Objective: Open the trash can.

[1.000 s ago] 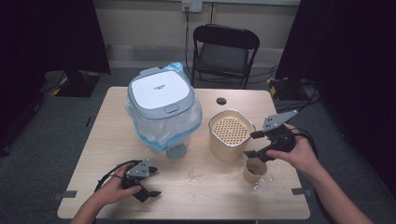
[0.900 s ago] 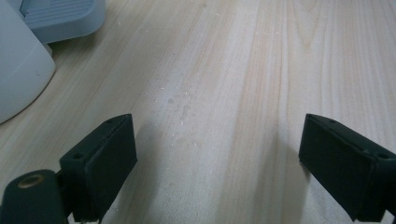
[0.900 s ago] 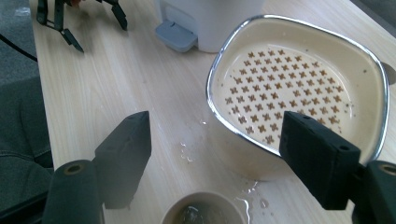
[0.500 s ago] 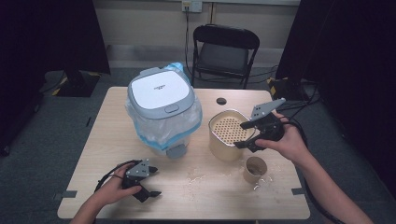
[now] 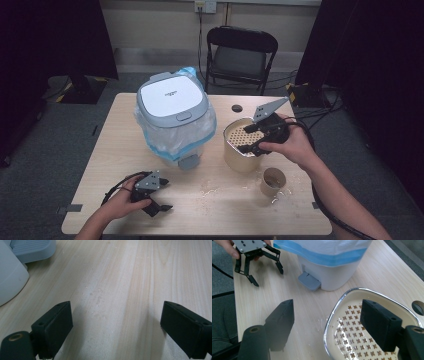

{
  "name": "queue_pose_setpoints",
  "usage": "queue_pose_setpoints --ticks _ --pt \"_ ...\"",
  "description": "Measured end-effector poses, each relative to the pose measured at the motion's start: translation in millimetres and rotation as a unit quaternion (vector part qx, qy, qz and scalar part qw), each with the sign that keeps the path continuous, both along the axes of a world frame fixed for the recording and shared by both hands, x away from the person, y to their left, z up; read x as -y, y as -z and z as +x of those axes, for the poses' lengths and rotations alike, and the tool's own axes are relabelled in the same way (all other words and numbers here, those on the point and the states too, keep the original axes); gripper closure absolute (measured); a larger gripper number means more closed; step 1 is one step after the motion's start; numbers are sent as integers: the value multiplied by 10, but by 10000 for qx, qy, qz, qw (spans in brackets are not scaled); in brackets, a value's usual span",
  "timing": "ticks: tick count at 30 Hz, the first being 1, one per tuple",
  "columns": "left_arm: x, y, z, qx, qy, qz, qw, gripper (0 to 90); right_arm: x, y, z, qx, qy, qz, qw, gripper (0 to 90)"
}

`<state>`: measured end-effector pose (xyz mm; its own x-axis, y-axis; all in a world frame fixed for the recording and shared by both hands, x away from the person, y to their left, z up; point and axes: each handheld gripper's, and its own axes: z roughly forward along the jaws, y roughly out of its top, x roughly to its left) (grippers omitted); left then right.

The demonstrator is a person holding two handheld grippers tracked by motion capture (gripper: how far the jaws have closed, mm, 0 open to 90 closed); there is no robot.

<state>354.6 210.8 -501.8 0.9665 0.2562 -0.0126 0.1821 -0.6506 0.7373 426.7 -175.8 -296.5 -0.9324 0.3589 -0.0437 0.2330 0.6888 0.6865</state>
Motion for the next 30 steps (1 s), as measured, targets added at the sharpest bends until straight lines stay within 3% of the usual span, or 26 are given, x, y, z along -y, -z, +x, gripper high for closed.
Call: queue_pose_setpoints --ticks 15,30 --pt "1 -1 0 -4 9 9 10000 96 -262 -165 108 24 -85 113 9999 302" --pt "-1 -3 1 -11 19 15 10000 95 -466 -323 175 -36 -180 16 9998 386"
